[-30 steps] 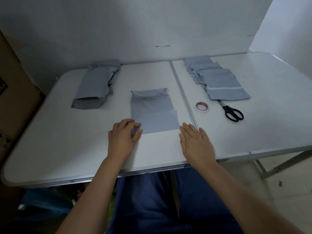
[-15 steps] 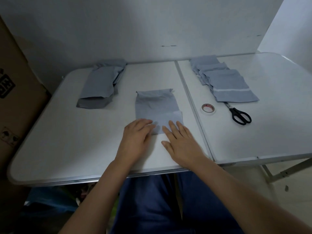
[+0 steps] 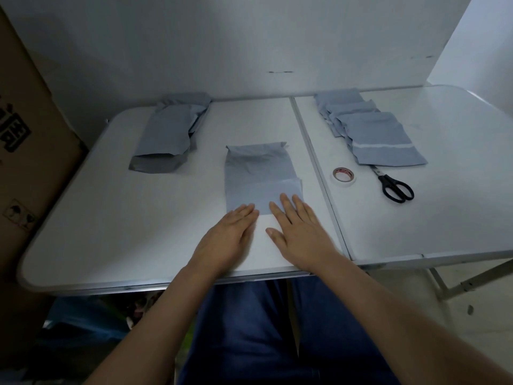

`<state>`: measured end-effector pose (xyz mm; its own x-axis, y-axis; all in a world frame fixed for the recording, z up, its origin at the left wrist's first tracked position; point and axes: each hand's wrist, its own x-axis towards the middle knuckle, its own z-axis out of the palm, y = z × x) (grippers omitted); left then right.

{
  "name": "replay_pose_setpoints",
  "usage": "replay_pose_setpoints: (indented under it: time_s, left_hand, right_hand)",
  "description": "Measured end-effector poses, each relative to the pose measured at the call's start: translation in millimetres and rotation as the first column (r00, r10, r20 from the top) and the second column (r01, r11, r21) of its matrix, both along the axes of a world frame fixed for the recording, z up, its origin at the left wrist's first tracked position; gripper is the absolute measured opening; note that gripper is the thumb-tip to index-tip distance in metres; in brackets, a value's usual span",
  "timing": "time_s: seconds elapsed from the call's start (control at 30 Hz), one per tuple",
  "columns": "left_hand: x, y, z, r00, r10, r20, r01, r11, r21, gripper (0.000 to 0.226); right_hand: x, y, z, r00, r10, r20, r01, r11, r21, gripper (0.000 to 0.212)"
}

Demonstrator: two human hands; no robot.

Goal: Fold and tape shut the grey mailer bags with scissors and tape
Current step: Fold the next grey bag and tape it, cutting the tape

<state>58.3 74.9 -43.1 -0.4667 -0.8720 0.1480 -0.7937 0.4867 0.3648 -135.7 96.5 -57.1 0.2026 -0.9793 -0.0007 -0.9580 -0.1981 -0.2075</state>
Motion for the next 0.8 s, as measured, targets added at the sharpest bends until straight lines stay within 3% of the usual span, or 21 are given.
replay_pose_setpoints:
  time_s: [0.27,0.5,0.6,0.8]
  left_hand:
    - [36,6,4,0.994,0.104,0.042,-0.106,0.994,0.034,0.043]
    - [40,10,9,0.956,0.279,-0.095,-0.284,0.957,-0.051,0.033]
    - [30,-7,17,0.974,0.204,-0.095,-0.210,0.976,-0.061,0.041]
    - [-3,-37,12,0.991,-0.055,0.125,0.063,0.996,-0.063,0.045]
  right_hand:
    - [-1,-1,-1,1.000,-0.003,-0.024,0.004,1.000,0.018,0.081]
    - [-2,0,2,1.000,0.017,-0.025,-0.017,1.000,0.001,0.092]
    - [-1,0,3,1.000,0.017,-0.010,-0.017,1.000,0.007,0.086]
    - [1,-3,17,1.000,0.004,0.004,-0.004,0.999,-0.034,0.080]
